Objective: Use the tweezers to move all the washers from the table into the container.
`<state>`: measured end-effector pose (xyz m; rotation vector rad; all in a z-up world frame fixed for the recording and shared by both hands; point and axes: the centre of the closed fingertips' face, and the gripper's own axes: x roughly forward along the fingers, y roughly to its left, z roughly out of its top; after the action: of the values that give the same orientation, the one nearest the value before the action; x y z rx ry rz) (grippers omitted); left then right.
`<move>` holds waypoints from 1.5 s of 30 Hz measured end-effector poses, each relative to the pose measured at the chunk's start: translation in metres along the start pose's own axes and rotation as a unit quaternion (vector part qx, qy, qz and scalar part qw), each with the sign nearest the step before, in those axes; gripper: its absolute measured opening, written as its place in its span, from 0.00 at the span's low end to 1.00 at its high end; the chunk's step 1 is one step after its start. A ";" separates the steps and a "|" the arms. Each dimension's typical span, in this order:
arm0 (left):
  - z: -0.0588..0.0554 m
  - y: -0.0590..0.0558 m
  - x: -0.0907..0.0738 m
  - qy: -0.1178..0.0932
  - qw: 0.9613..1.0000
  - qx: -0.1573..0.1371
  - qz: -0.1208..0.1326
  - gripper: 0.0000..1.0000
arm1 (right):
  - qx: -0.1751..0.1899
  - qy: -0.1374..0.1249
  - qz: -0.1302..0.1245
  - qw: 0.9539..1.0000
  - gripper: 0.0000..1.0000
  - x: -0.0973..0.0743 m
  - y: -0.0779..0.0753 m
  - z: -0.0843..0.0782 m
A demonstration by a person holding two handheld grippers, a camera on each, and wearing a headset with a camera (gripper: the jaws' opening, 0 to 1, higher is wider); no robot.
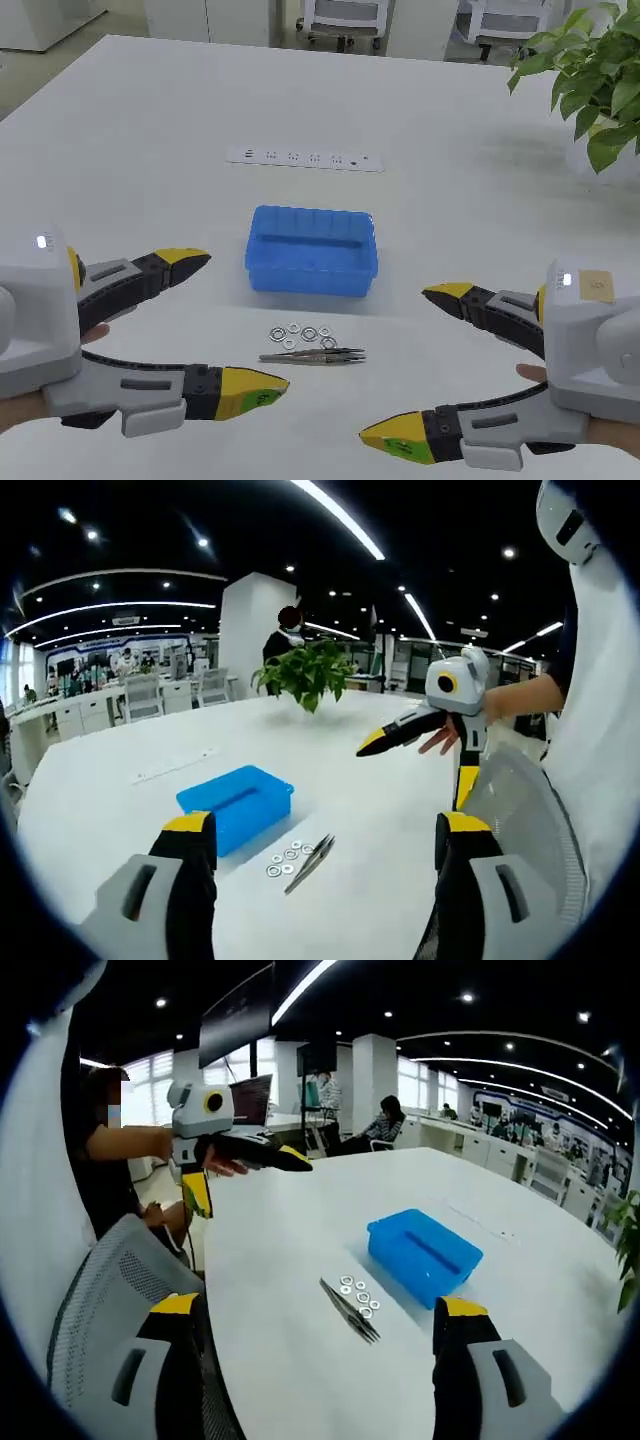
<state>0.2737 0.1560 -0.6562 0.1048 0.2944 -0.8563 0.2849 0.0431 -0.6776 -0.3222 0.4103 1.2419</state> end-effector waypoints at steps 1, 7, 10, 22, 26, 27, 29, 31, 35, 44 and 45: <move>0.000 0.000 0.000 0.001 1.000 0.001 0.000 0.97 | 0.000 0.000 0.000 1.000 0.96 0.000 0.000 0.000; -0.002 0.002 -0.001 0.004 1.000 0.000 0.001 0.97 | -0.001 0.003 -0.002 1.000 0.96 -0.001 -0.003 0.000; -0.003 0.003 0.000 0.005 1.000 0.000 0.001 0.97 | 0.002 0.001 -0.006 1.000 0.96 -0.002 -0.005 0.000; -0.006 0.004 0.000 0.010 1.000 -0.001 0.002 0.97 | 0.000 0.006 -0.007 1.000 0.96 -0.005 -0.006 0.000; -0.007 0.005 -0.001 0.011 1.000 0.011 0.007 0.95 | 0.001 0.005 -0.010 1.000 0.96 -0.005 -0.007 0.000; -0.007 0.005 -0.002 0.010 1.000 0.010 0.008 0.95 | 0.001 0.004 -0.011 1.000 0.96 -0.005 -0.007 0.000; -0.006 0.006 -0.002 0.008 1.000 0.006 0.008 0.95 | 0.001 0.005 -0.013 1.000 0.96 -0.005 -0.008 -0.001; -0.007 0.006 -0.003 0.010 1.000 0.007 0.010 0.95 | 0.001 0.007 -0.014 1.000 0.96 -0.006 -0.008 -0.001; -0.011 0.007 -0.005 0.014 1.000 0.004 0.011 0.95 | 0.001 0.010 -0.016 1.000 0.95 -0.006 -0.008 -0.004; -0.015 0.004 -0.004 0.020 1.000 0.000 0.009 0.95 | 0.005 0.016 -0.015 1.000 0.94 -0.006 -0.009 -0.007; -0.015 0.004 -0.003 0.019 1.000 -0.001 0.009 0.95 | 0.005 0.016 -0.015 1.000 0.94 -0.006 -0.009 -0.007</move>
<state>0.2718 0.1641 -0.6695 0.1209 0.3295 -0.8363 0.2915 0.0324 -0.6813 -0.3389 0.4375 1.2063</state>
